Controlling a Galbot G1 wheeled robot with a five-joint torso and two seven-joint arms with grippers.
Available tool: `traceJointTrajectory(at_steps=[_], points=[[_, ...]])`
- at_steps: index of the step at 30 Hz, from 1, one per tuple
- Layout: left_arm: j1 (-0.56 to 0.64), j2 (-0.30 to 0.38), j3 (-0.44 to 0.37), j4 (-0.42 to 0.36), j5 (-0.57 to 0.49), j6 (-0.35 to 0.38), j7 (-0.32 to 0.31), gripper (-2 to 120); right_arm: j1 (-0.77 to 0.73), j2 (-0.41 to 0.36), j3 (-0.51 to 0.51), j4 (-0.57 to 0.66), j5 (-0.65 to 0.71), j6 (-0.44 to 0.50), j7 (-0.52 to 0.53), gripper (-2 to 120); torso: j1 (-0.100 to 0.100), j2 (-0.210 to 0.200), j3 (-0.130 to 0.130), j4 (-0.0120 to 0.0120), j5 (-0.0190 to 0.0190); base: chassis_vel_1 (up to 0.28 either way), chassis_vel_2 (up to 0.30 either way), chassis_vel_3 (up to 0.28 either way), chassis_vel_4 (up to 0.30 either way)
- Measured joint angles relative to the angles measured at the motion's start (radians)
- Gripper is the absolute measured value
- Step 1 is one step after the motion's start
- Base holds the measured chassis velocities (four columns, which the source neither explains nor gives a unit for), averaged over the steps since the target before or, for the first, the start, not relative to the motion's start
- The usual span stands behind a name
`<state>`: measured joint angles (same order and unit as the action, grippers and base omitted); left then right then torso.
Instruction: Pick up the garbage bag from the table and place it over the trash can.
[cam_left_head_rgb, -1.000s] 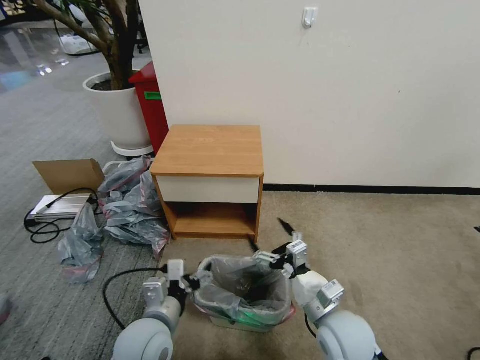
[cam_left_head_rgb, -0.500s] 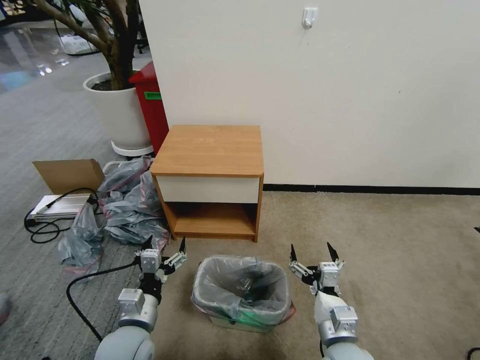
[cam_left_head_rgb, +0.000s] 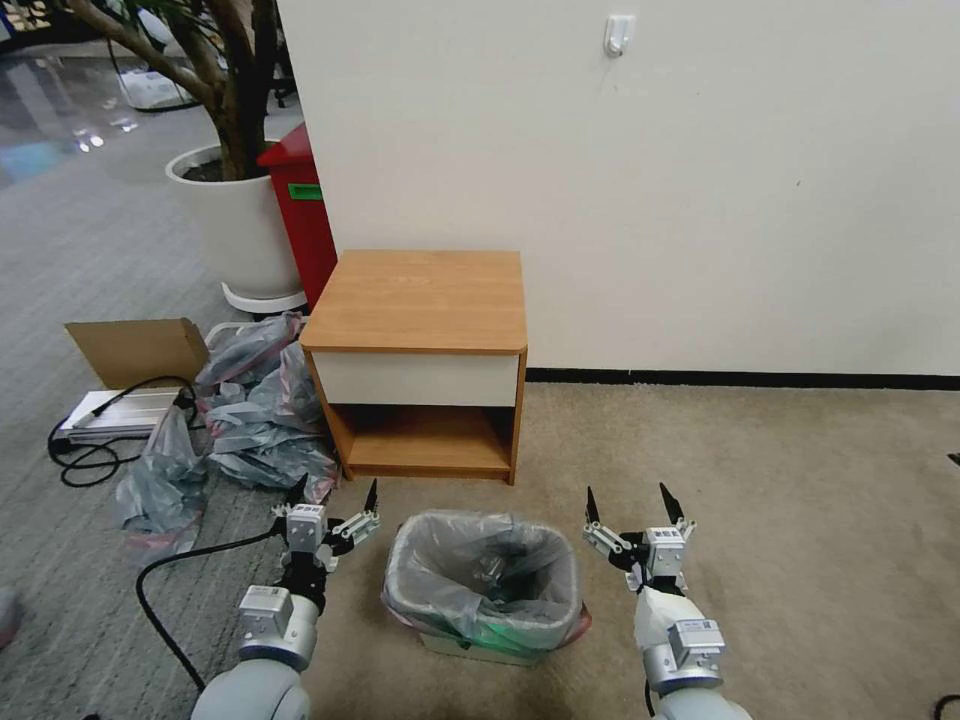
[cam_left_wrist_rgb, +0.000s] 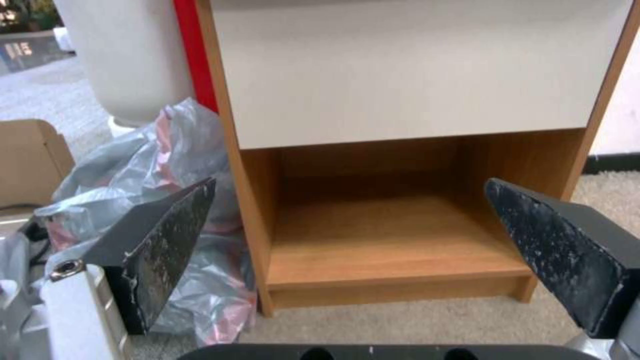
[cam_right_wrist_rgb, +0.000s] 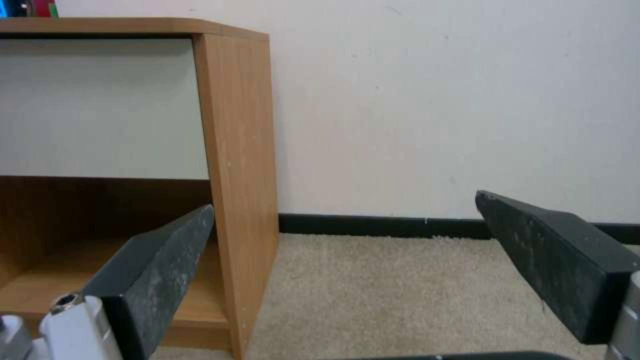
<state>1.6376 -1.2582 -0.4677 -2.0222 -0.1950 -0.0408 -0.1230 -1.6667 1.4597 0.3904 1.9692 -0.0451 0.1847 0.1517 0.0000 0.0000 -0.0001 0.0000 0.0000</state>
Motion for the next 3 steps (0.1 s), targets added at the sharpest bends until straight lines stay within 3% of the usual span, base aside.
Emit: traceJointTrajectory(at_steps=[3], points=[[0.000,0.000,0.000,0.000,-0.001,0.002,0.000,100,0.000,0.000,0.000,0.000,0.000,0.000,-0.001,100,0.000,0.000,0.000,0.0000,0.0000,0.000,0.000,0.000,0.000]])
